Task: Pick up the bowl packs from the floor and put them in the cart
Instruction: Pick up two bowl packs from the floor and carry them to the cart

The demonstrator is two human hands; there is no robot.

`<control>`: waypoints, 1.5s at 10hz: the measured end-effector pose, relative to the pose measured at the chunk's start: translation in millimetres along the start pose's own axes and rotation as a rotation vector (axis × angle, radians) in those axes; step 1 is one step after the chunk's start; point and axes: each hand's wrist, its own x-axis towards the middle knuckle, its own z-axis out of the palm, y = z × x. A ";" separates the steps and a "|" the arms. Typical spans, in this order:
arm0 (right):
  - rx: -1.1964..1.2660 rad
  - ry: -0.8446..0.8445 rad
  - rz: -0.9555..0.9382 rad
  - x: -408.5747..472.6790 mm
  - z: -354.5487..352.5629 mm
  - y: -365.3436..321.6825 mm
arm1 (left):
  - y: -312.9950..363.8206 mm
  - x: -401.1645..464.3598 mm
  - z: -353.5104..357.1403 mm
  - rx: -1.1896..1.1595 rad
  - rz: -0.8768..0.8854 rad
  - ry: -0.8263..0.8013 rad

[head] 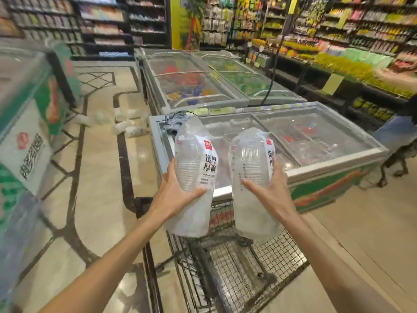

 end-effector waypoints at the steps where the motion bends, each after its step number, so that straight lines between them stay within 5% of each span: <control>1: 0.038 -0.082 -0.036 9.5 -6.7 27.1 | 6.1 -15.8 26.8 -0.014 -0.078 0.036; 5: -0.131 -0.258 0.065 11.8 9.0 100.4 | -24.9 -49.2 83.6 -0.067 -0.287 0.050; 12: -0.587 -0.595 0.244 12.5 174.9 318.1 | -97.6 -47.9 187.8 -0.320 -0.588 0.127; 15: -0.706 -0.559 0.325 30.6 240.3 395.4 | -114.0 -51.8 222.0 -0.322 -0.613 0.208</control>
